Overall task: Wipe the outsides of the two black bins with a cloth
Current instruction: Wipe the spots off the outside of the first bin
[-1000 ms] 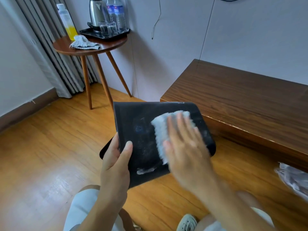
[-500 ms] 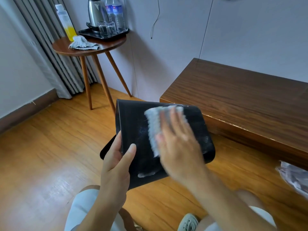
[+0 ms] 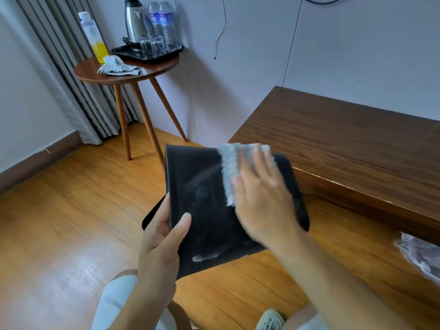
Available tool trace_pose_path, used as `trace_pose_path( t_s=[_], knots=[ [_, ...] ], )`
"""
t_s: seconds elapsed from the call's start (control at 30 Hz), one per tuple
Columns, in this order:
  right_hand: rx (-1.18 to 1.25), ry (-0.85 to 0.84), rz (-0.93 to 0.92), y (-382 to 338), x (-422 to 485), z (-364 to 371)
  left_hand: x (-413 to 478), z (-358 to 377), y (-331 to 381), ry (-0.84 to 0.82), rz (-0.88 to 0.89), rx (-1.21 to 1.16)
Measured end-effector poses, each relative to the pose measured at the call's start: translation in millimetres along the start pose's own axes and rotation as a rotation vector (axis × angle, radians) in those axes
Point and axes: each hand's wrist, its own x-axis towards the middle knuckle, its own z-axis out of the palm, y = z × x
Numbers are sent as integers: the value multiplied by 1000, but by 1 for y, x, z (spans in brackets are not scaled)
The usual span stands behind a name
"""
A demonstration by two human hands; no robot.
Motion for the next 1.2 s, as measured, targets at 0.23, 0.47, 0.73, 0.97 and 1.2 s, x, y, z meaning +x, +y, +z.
trace_pose_path(
  t_s=[0.23, 0.47, 0.73, 0.97, 1.2],
  knots=[
    [-75, 2, -269, -23, -36, 13, -2, -3, -2, 41, -48, -85],
    [-24, -30, 101, 15, -1, -1, -5, 4, -5, 48, -37, -13],
    [-57, -23, -192, -12, -36, 13, 1, -1, -6, 11, -31, 14],
    [9, -20, 12, 3, -7, -7, 1, 8, -4, -23, -13, 59],
    [-74, -29, -145, -18, -27, 9, -4, 5, -15, -41, -66, -27]
  ],
)
